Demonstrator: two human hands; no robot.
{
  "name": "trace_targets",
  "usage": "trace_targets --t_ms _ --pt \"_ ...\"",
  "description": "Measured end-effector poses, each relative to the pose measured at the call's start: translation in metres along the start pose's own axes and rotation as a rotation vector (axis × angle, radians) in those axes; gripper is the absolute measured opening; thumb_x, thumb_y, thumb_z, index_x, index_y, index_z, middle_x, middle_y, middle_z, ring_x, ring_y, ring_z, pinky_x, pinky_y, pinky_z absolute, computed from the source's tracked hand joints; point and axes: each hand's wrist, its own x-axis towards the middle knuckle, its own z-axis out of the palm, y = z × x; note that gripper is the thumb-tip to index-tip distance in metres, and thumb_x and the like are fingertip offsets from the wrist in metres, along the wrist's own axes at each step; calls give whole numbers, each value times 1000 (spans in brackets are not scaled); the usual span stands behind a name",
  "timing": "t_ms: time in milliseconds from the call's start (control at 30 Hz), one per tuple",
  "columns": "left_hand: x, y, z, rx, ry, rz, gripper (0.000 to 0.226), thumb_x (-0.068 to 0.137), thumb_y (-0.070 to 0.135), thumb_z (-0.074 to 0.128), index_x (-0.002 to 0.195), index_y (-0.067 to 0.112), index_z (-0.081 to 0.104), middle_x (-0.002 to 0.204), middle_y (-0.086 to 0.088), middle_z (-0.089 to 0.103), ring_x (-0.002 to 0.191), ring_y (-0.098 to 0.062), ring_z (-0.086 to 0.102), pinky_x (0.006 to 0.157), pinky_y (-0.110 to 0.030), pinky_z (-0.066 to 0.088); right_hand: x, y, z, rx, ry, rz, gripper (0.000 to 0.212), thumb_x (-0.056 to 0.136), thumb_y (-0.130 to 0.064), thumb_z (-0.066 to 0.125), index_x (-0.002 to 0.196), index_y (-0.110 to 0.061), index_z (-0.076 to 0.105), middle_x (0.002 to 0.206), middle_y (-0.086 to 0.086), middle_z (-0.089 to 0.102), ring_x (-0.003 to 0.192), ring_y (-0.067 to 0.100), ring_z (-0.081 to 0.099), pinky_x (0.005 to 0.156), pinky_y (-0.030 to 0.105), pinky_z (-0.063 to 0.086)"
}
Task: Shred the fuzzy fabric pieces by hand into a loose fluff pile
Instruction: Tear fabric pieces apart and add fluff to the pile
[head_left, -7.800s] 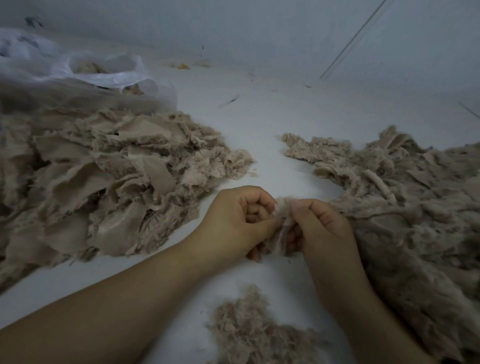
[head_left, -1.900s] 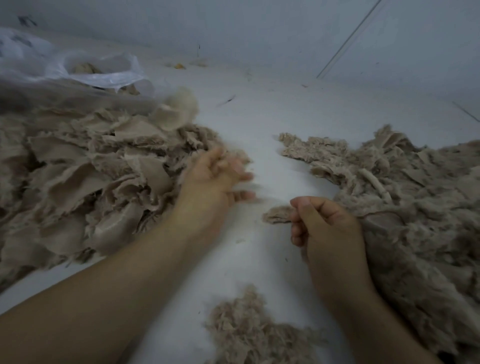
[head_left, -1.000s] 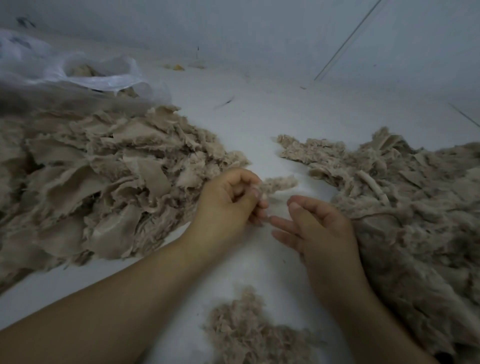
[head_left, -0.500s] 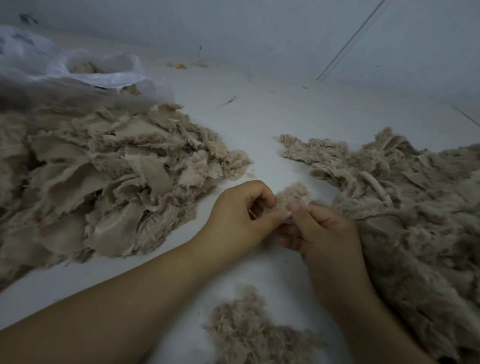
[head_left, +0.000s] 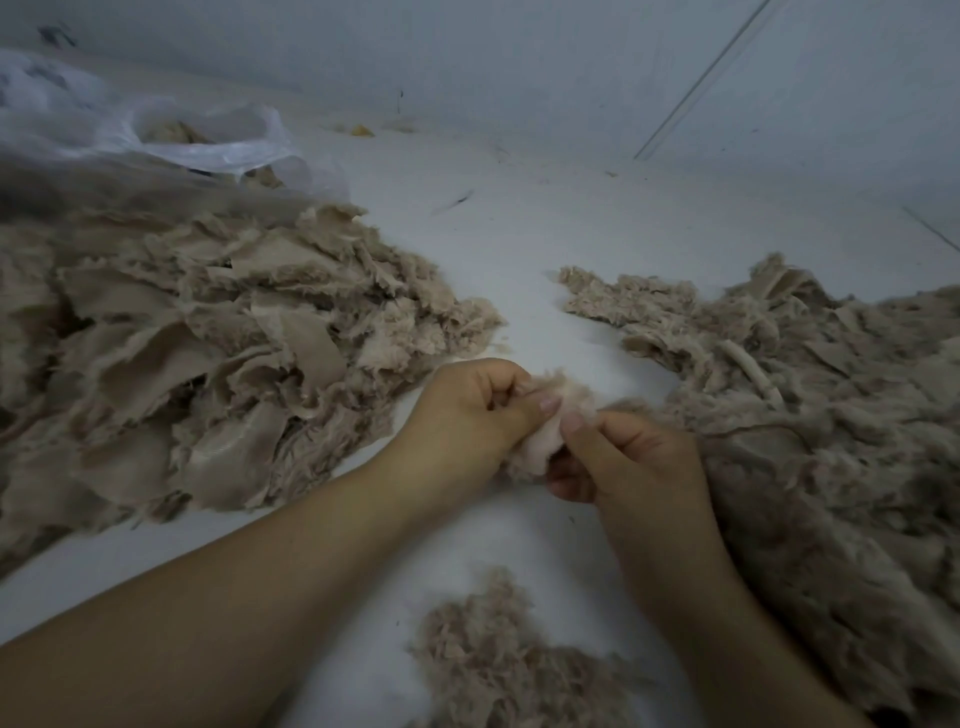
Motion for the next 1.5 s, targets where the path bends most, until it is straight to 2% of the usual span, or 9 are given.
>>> trace_targets --t_ms 300,433,567,767,867,1000,1267,1400,1500 --pt "-6 7 0 -13 -88 -84 28 91 5 61 64 3 57 46 -1 52 38 -5 42 40 -14 34 1 -2 -2 71 58 47 28 99 -14 55 76 -7 69 72 15 72 61 24 68 55 29 57" --pt "5 13 -10 -397 117 -144 24 95 12 55 73 6 57 48 -5 52 33 -9 38 36 -15 30 6 -1 -4 211 252 131 26 99 -5 46 77 -6 58 70 12 58 45 13 56 40 19 43" --pt "17 14 -18 -604 241 -64 24 96 20 54 116 7 51 106 -14 66 70 -23 62 56 -34 55 7 -1 -4 216 284 134 24 96 -5 44 76 -8 56 68 12 53 42 14 48 37 17 35" --pt "3 -17 7 823 -312 417 43 86 16 61 128 19 57 130 2 59 114 -16 50 99 -36 40 5 -2 -2 285 283 110 30 100 -13 45 70 -11 48 56 2 40 40 12 34 37 20 27" --pt "5 -14 7 931 -446 332 56 90 32 51 143 41 35 153 13 34 135 -17 30 109 -42 28 5 -3 -1 356 292 125 35 102 -19 44 66 -16 41 56 0 35 41 11 30 39 24 21" --pt "0 -13 14 1133 -477 423 30 98 37 39 124 35 54 137 17 47 125 -18 37 100 -39 29 5 -5 0 391 281 113 37 103 -17 42 66 -15 40 56 2 34 40 11 28 41 27 17" --pt "3 -14 10 978 -195 548 11 82 3 64 82 5 75 86 -8 70 91 -26 59 81 -39 46 7 -2 -5 244 344 166 32 99 -19 45 70 -20 59 56 1 49 43 13 41 38 23 25" --pt "5 -11 4 569 107 450 15 82 -1 66 83 11 75 87 0 71 81 -13 65 76 -26 51 7 -1 -2 174 213 166 16 97 -11 55 91 -16 69 72 2 68 45 11 54 39 21 41" --pt "4 -11 4 292 113 340 28 82 -10 66 82 17 75 87 -1 72 79 -17 70 74 -35 59 7 1 -1 83 122 132 17 94 -7 63 106 -18 69 75 0 73 53 12 62 51 21 51"
